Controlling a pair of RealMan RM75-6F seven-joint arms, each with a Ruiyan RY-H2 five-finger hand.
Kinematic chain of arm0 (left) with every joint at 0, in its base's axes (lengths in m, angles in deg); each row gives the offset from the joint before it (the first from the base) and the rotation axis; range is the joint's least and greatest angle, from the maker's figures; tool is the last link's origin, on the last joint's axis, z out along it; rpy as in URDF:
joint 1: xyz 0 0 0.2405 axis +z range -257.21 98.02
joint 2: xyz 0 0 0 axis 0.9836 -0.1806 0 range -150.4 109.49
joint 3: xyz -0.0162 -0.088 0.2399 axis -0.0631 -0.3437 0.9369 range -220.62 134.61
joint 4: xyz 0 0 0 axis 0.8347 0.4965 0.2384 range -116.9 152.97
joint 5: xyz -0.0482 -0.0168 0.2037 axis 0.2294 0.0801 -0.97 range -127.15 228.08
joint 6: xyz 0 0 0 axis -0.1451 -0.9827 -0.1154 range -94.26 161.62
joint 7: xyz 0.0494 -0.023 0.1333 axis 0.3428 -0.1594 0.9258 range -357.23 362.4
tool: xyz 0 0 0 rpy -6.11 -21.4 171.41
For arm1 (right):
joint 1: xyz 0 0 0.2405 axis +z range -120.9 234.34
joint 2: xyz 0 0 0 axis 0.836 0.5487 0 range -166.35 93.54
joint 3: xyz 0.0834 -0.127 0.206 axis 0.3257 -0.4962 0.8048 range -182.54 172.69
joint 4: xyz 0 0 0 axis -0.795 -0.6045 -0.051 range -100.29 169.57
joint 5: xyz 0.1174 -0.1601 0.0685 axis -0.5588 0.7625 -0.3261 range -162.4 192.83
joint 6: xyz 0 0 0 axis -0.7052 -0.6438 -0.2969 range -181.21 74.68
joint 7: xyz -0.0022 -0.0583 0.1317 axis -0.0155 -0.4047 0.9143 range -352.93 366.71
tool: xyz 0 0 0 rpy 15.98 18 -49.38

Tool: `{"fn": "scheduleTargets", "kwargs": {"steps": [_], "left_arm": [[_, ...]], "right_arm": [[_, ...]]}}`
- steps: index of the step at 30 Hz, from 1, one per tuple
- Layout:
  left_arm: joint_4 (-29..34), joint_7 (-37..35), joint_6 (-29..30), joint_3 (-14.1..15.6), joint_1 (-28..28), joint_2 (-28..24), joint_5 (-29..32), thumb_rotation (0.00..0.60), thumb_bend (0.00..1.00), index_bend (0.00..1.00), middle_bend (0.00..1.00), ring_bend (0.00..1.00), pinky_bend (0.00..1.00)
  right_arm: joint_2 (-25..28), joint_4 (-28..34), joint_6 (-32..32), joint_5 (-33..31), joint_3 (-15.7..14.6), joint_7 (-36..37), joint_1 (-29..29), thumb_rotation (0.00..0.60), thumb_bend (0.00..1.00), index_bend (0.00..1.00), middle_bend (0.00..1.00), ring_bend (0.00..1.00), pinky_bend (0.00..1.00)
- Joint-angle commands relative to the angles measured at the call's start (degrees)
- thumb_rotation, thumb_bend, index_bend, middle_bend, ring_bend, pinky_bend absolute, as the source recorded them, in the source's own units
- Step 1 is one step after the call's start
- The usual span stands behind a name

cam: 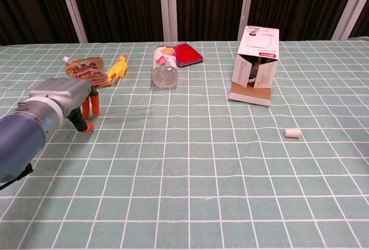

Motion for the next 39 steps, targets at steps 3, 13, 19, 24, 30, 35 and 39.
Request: {"fn": "scheduleTargets", "kwargs": {"steps": [3,13,19,24,30,35,39], "left_arm": [[-0.31,-0.7,0.02,-0.09,-0.34,0.36,-0.15,0.6,0.46,0.45,0.45,0.07,0.0],[-1.14,-0.86,-0.26,0.26,-0.82,0.8,0.44,0.6,0.47,0.46,0.46,0.07,0.0],[-1.7,-0.96,-0.59,0.5,-1.11,1.16,0.69,0.6,0.57,0.48,0.48,0.09,0.0],[-1.75,-2.59,-0.86,0.99,-1.02,1.19,-0.52,0.6,0.68,0.49,0.49,0.09,0.0],[-0.07,-5.91,-1.08,2.71,-0.34,-0.3,-4.59,0.6,0.71,0.5,0.5,0.1,0.0],[2.46,-10.34,-1.43,5.31,0.44,-3.28,-11.22,0.6,0.71,0.5,0.5,0.1,0.0],[3.95,-15.69,-2.02,7.86,1.09,-6.86,-18.5,0.6,0.71,0.5,0.5,0.09,0.0]], "right_arm": [[0.03,0.06,0.09,-0.04,-0.01,0.05,-0.01,0.6,0.35,0.0,0.0,0.0,0.0],[0.05,0.24,0.07,0.0,0.0,0.29,-0.08,0.6,0.35,0.0,0.0,0.0,0.0],[0.07,0.3,0.02,0.13,0.0,0.51,-0.11,0.6,0.35,0.0,0.0,0.0,0.0],[0.04,0.2,-0.01,0.19,-0.01,0.63,-0.14,0.6,0.35,0.0,0.0,0.0,0.0],[0.06,0.26,0.09,0.13,-0.05,0.54,-0.16,0.6,0.35,0.0,0.0,0.0,0.0],[0.14,0.28,0.19,-0.05,-0.02,0.33,-0.16,0.6,0.35,0.0,0.0,0.0,0.0],[0.01,0.48,0.21,-0.2,0.45,0.03,0.12,0.6,0.35,0.0,0.0,0.0,0.0]]}}
